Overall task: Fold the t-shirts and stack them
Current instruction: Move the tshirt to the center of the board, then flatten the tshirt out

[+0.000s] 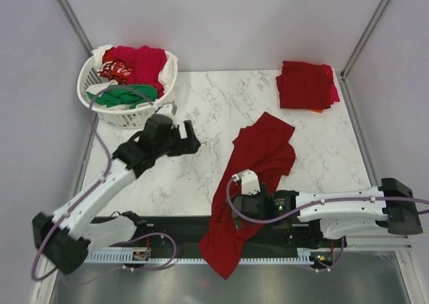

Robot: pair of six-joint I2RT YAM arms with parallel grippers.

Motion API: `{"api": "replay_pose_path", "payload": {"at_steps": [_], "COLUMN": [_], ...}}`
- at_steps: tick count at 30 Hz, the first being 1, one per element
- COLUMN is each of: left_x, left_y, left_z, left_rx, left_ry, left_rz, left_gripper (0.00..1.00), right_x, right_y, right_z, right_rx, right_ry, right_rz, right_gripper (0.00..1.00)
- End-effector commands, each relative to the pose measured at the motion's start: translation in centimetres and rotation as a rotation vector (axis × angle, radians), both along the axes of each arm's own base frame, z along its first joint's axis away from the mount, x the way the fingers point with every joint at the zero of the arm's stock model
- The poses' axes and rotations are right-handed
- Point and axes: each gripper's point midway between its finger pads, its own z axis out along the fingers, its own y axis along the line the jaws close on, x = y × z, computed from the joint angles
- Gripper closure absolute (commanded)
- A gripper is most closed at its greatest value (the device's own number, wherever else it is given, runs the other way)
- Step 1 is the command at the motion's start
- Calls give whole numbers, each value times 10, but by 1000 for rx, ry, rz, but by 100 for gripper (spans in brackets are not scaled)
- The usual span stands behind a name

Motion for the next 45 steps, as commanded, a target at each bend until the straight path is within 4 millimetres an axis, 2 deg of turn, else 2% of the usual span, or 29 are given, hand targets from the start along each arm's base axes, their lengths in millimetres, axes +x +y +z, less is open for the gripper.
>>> {"api": "replay_pose_path", "payload": {"at_steps": [1, 2, 3, 4, 5, 6, 7, 8, 10, 11, 12, 14, 15, 16, 17, 18, 20, 22, 27, 29, 31, 34, 43, 45], "left_x": [44, 53, 67, 76, 89, 105, 116, 137, 152, 167, 175, 192, 195, 197, 204, 204, 208, 207, 203, 196, 193, 183, 173, 173], "left_y": [-46, -60, -77, -87, -99, -117, -130, -148, -170, -183, -191, -207, -214, -219, -227, -232, -239, -241, -230, -226, -224, -213, -225, -226], "left_z": [-15, -21, -6, -7, -34, -14, -19, -23, -35, -21, -54, -57, -79, -87, -82, -103, -105, -118, -137, -142, -145, -165, -186, -190], "left_rx": [35, 34, -1, 3, 41, 11, 11, 14, 3, -17, -6, -28, -25, -34, -54, -57, -71, -67, -22, -18, -20, -1, -10, -14], "left_ry": [27, 44, 14, 17, 73, 28, 26, 18, 34, -7, 53, 42, 80, 92, 80, 118, 121, 145, 173, 188, 189, 226, 252, 258], "left_rz": [-146, -185, -221, -241, -266, -299, -323, -353, -401, -414, -428, -441, -449, -459, -463, -473, -470, -467, -423, -429, -427, -395, -437, -436], "left_gripper": [1, 1, 2, 1, 1, 1, 2, 2, 2, 2, 3, 3, 4, 4, 5, 8, 10, 13, 20, 27, 30, 41, 48, 57], "right_x": [45, 50, 53, 60, 62, 65, 67, 67, 68, 68, 68, 68, 67, 67, 67, 68, 69, 70, 71, 71, 72, 73, 72, 73], "right_y": [-46, -61, -79, -86, -95, -98, -103, -112, -120, -125, -128, -129, -129, -129, -127, -126, -126, -126, -130, -130, -131, -129, -129, -131], "right_z": [27, 45, 55, 70, 91, 103, 111, 123, 132, 137, 136, 135, 135, 134, 132, 132, 132, 133, 136, 137, 136, 134, 134, 135], "right_rx": [-26, 36, 45, 109, 227, 289, 330, 390, 421, 436, 423, 391, 381, 366, 347, 340, 326, 324, 341, 350, 346, 328, 318, 325], "right_ry": [-209, -233, -259, -299, -301, -314, -332, -340, -351, -356, -361, -367, -365, -367, -369, -373, -382, -392, -401, -400, -405, -411, -411, -413], "right_rz": [-408, -474, -511, -545, -564, -565, -565, -558, -551, -551, -547, -533, -533, -530, -527, -527, -527, -528, -534, -540, -541, -539, -537, -542], "right_gripper": [2, 2, 2, 2, 2, 2, 2, 2, 2, 2, 2, 2, 2, 2, 2, 2, 2, 2, 2, 2, 2, 2, 2, 2]}}
